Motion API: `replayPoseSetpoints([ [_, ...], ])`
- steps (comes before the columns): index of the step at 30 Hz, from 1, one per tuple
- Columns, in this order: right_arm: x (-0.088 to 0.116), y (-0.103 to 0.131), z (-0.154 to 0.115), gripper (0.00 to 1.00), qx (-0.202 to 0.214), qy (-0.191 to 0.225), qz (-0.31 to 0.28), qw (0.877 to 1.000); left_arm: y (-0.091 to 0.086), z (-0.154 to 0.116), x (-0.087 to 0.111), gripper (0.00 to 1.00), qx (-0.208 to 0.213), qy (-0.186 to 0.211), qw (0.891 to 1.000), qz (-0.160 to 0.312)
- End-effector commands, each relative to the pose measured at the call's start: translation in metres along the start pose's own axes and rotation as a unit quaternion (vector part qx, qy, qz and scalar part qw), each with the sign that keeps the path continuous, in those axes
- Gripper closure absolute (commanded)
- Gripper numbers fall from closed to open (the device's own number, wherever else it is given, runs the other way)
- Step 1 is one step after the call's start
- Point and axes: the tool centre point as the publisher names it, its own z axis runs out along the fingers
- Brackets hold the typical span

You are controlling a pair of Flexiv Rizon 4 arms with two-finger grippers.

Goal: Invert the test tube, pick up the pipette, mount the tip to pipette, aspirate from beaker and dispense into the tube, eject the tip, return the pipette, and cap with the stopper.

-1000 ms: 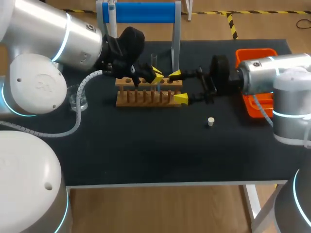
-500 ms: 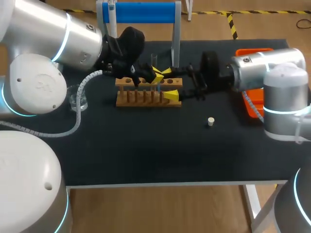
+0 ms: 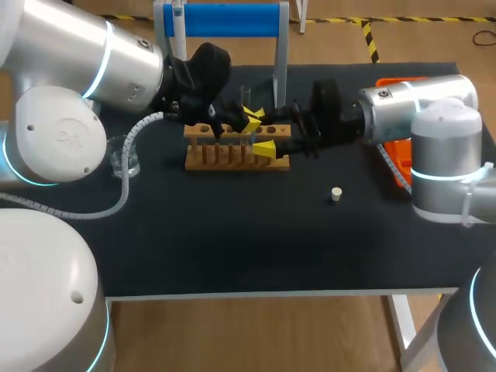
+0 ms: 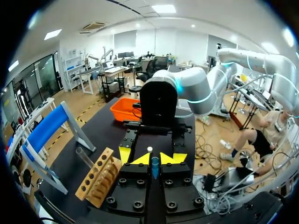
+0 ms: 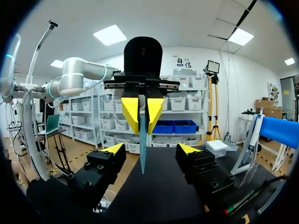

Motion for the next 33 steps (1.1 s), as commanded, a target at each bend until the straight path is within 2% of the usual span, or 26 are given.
replayPoseSetpoints([
  [1, -0.0026, -0.0002, 0.0029, 0.32, -0.001, 0.002, 0.000, 1.000, -0.0015, -0.0001, 0.0000, 1.00, -0.004, 0.000, 1.000, -0.001],
  [10, -0.0031, 0.0025, 0.0073, 0.40, -0.005, 0.009, -0.002, 1.000, -0.0015, -0.0001, 0.0000, 1.00, -0.004, 0.000, 1.000, -0.001],
  [16, -0.0027, 0.0035, 0.0102, 0.51, -0.007, 0.013, -0.002, 1.000, -0.0015, -0.0001, 0.0000, 1.00, -0.004, 0.000, 1.000, -0.001],
  [26, -0.0002, 0.0056, 0.0120, 0.57, -0.008, 0.018, -0.005, 1.000, -0.0015, -0.0001, 0.0000, 1.00, -0.004, 0.000, 1.000, -0.001],
  [30, 0.0008, 0.0058, 0.0123, 0.67, -0.007, 0.020, -0.006, 1.000, -0.0015, -0.0001, 0.0000, 1.00, -0.004, 0.000, 1.000, -0.001],
  [31, 0.0011, 0.0058, 0.0124, 0.76, -0.007, 0.020, -0.006, 1.000, -0.0015, -0.0001, 0.0000, 1.00, -0.004, 0.000, 1.000, -0.001],
  [32, 0.0012, 0.0058, 0.0124, 0.94, -0.007, 0.021, -0.006, 1.000, -0.0015, -0.0001, 0.0000, 1.00, -0.004, 0.000, 1.000, -0.001],
  [33, 0.0015, 0.0058, 0.0125, 1.00, -0.007, 0.021, -0.006, 1.000, -0.0015, -0.0001, 0.0000, 1.00, -0.004, 0.000, 1.000, -0.001],
])
